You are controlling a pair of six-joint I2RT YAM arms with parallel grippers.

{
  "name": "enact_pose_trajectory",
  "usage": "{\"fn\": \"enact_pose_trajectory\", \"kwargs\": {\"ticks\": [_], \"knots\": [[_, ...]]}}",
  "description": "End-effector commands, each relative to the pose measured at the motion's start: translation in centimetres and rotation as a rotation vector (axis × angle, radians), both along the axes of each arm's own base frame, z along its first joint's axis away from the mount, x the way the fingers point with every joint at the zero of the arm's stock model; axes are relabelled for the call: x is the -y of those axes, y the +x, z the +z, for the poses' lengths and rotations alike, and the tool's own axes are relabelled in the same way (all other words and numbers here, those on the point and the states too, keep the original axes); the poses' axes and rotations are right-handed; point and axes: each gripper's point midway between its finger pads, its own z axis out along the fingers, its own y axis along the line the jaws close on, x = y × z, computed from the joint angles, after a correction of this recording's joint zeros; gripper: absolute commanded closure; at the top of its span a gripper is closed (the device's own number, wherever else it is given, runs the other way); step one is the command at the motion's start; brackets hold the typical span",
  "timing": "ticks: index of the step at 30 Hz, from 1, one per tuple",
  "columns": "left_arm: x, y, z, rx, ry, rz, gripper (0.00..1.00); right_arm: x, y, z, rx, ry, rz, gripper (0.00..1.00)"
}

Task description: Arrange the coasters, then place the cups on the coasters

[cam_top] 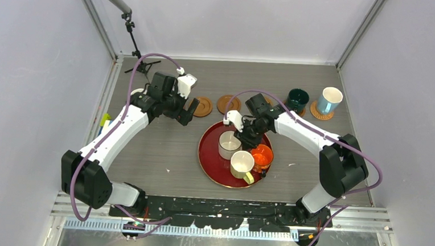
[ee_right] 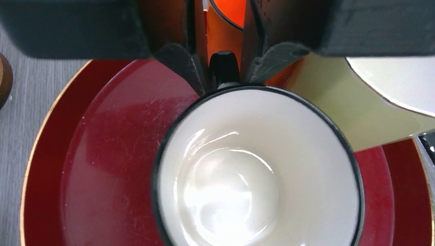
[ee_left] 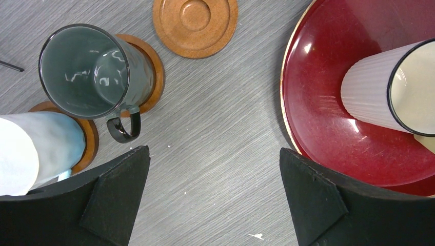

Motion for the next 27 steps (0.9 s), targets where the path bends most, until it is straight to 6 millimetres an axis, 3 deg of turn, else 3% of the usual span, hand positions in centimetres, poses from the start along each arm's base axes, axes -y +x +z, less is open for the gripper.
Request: {"fn": "enact_pose_trajectory", "kwargs": {"ticks": [1, 8, 19, 27], "knots": [[0.1, 0.5, 1.7, 0.053, -0.022, -0.006, 0.0, -1.0, 1.3, 0.8, 0.074, 0.041, 0.009, 0.74], [0.2, 0.6, 1.7, 0.054, -0.027, -0.006, 0.0, -1.5, 1.6, 3.6, 0.119, 0.101, -0.034, 0.99], [0.2, 0.6, 1.7, 0.06, -0.026, -0.004, 0.0, -1.9, 3.1, 9.0, 0.239, 0.238, -0.223, 0.99], [0.3, 0.8, 2.0, 0.067, -0.029, -0.005, 0.0, -1.7, 4.9, 11.7, 0.338, 0.352, -0.396, 0.99]]}}
